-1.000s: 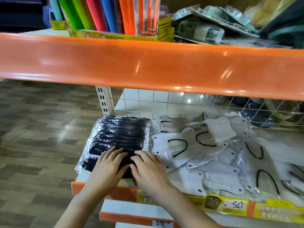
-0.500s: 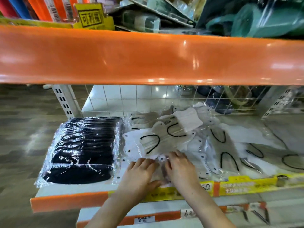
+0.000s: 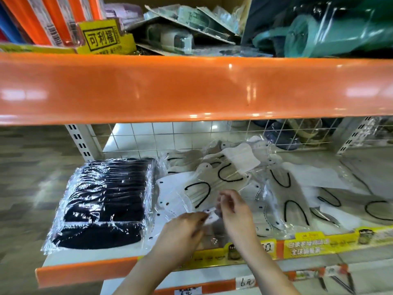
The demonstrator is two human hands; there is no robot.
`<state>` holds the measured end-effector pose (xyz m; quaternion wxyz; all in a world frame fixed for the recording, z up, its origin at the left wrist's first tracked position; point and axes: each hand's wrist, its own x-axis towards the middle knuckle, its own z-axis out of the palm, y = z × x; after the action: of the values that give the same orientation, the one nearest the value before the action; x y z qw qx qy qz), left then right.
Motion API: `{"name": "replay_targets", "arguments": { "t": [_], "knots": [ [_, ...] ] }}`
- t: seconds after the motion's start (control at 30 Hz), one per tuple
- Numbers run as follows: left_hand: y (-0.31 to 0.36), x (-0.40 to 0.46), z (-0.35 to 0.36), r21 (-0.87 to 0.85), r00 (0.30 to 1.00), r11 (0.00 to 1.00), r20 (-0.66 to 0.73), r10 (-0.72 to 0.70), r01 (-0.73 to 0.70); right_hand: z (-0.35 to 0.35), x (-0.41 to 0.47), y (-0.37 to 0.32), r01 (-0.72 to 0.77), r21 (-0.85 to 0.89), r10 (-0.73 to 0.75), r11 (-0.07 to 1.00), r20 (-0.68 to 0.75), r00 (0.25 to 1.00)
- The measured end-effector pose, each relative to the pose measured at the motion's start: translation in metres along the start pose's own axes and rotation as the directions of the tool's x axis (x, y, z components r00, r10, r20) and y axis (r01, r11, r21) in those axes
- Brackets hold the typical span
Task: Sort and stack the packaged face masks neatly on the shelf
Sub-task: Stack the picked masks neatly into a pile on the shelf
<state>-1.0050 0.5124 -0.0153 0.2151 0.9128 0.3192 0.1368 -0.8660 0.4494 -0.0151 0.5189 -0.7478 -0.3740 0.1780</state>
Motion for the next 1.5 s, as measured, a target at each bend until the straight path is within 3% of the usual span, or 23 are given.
{"name": "replay_targets", "arguments": {
  "t": [0.07,0.13,0.2,0.27,0.3,0.37,0.5,0.63,0.73,0.83,0.9,0.93,1.0,1.03,1.1,1.17,1.23,1.3,1.33,1.37,1.4,1.43,1.5],
  "knots": [
    [0.002,0.003,-0.01,-0.305,0.983,0.943,-0.079,-0.168,0.137,0.0,0.002,0.0,0.035,0.122,-0.029,0.992,-0.048,0.998],
    [0.004,0.007,-0.017,-0.564,0.935,0.799,-0.123,-0.331,0.209,-0.001,0.003,0.0,0.084,0.055,-0.079,0.995,-0.081,0.994],
    [0.007,0.013,-0.023,-0.805,0.879,0.555,-0.095,-0.468,0.209,-0.003,0.004,0.003,0.117,-0.049,-0.121,0.992,-0.089,0.989],
    [0.011,0.016,-0.031,-0.958,0.832,0.246,-0.017,-0.555,0.145,-0.003,0.005,0.004,0.07,-0.035,-0.069,0.997,0.006,0.998],
    [0.012,0.017,-0.033,-0.985,0.819,0.131,0.02,-0.574,0.116,-0.001,0.005,0.003,0.037,-0.026,-0.035,0.999,0.077,0.996],
    [0.009,0.019,-0.033,-0.997,0.824,0.012,0.057,-0.563,0.077,0.003,0.003,0.003,-0.017,-0.021,0.021,1.0,0.213,0.977],
    [0.006,0.022,-0.03,-0.973,0.851,-0.23,0.12,-0.512,0.0,0.013,0.0,0.004,-0.009,-0.032,0.018,0.999,0.3,0.954],
    [0.007,0.026,-0.023,-0.932,0.877,-0.358,0.119,-0.465,-0.064,0.015,0.005,-0.002,-0.026,0.066,0.001,0.997,0.354,0.935],
    [0.001,0.024,-0.023,-0.961,0.873,-0.266,0.067,-0.483,-0.074,0.013,0.009,-0.005,-0.077,0.154,0.034,0.985,0.263,0.964],
    [-0.003,0.022,-0.026,-0.996,0.85,0.026,0.062,-0.523,0.089,0.005,0.016,-0.012,-0.087,0.194,0.062,0.977,0.134,0.989],
    [-0.007,0.024,-0.024,-0.944,0.843,0.229,0.084,-0.531,0.238,0.0,0.024,-0.016,0.001,0.063,-0.005,0.998,0.063,0.998],
    [-0.007,0.026,-0.023,-0.913,0.839,0.282,0.106,-0.534,0.295,-0.002,0.029,-0.016,0.073,-0.106,-0.07,0.992,0.034,0.997],
    [-0.007,0.031,-0.02,-0.898,0.826,0.288,0.131,-0.548,0.332,-0.001,0.038,-0.02,0.222,-0.501,-0.25,0.836,0.012,0.968],
    [-0.006,0.035,-0.018,-0.913,0.817,0.247,0.14,-0.559,0.325,0.0,0.041,-0.022,0.269,-0.593,-0.321,0.759,0.019,0.947],
    [-0.003,0.044,-0.016,-0.948,0.795,0.125,0.17,-0.582,0.294,0.003,0.043,-0.029,0.322,-0.651,-0.368,0.687,0.07,0.927],
    [0.002,0.054,-0.017,-0.959,0.801,0.028,0.218,-0.557,0.281,0.008,0.042,-0.031,0.358,-0.669,-0.302,0.651,0.204,0.931],
    [0.005,0.061,-0.02,-0.951,0.849,0.031,0.26,-0.46,0.308,0.011,0.043,-0.025,0.365,-0.695,-0.183,0.62,0.324,0.928],
    [0.008,0.064,-0.022,-0.922,0.876,0.159,0.264,-0.404,0.352,0.014,0.045,-0.017,0.346,-0.715,-0.082,0.608,0.376,0.923],
    [0.007,0.065,-0.021,-0.886,0.889,0.296,0.225,-0.398,0.357,0.016,0.047,-0.012,0.328,-0.721,-0.041,0.611,0.385,0.922],
    [0.004,0.066,-0.019,-0.795,0.91,0.506,0.135,-0.391,0.336,0.018,0.049,-0.006,0.313,-0.73,-0.012,0.607,0.386,0.923],
    [0.0,0.067,-0.016,-0.644,0.94,0.714,0.023,-0.34,0.274,0.019,0.051,-0.001,0.31,-0.74,-0.001,0.597,0.385,0.923],
    [-0.003,0.066,-0.012,-0.486,0.965,0.851,-0.056,-0.256,0.198,0.02,0.053,0.005,0.31,-0.749,-0.004,0.586,0.38,0.925],
    [-0.005,0.061,-0.003,-0.292,0.994,0.953,-0.043,-0.098,0.082,0.02,0.055,0.013,0.318,-0.747,-0.019,0.584,0.379,0.925]
  ]
}}
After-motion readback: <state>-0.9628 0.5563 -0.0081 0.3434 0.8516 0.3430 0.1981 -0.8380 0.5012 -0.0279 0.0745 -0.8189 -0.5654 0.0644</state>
